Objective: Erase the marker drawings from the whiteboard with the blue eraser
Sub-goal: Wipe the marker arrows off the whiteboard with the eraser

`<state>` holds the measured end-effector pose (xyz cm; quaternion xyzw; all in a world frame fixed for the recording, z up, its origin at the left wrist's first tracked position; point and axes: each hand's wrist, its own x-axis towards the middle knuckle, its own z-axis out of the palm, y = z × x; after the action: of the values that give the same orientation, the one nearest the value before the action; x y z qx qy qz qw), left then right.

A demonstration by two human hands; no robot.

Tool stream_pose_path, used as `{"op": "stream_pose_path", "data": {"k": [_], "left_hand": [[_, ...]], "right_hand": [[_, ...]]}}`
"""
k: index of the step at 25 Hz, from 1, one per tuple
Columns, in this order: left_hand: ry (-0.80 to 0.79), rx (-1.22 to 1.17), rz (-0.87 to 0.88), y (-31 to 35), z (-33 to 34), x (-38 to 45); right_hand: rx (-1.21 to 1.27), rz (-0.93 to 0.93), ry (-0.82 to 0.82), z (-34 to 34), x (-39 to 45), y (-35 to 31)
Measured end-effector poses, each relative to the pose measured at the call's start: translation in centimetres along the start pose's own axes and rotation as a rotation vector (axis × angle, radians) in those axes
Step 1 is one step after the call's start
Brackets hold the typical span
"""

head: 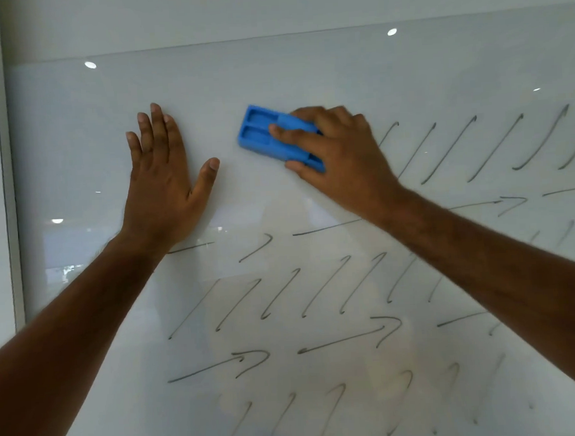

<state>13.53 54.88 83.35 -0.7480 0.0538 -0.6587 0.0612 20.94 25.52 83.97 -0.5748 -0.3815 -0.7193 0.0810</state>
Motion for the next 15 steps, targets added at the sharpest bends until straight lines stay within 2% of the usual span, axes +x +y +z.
{"op": "stream_pose_path", "data": {"k": [3, 6, 9, 11, 13, 15], "left_hand": [[0.012, 0.035, 0.031, -0.4, 0.3, -0.1], [0.038, 0.062, 0.034, -0.6, 0.6, 0.0], [0.068, 0.09, 0.035, -0.4, 0.8, -0.2], [0.089, 0.096, 0.039, -0.3, 0.9, -0.3], [0.103, 0.101, 0.042, -0.2, 0.8, -0.3], [0.102, 0.103, 0.04, -0.2, 0.7, -0.4]], "right_hand": [[-0.013, -0.17, -0.054, 0.0, -2.8, -1.0], [-0.028, -0.245, -0.099, -1.6, -5.4, 1.0], [-0.035, -0.189, -0.099, -3.2, -5.5, 4.5], [-0.02, -0.081, -0.075, -3.6, -3.8, 5.9], [0.005, 0.015, -0.037, -2.8, -1.3, 5.5], [0.015, 0.037, -0.016, -1.4, 0.6, 3.6]]}}
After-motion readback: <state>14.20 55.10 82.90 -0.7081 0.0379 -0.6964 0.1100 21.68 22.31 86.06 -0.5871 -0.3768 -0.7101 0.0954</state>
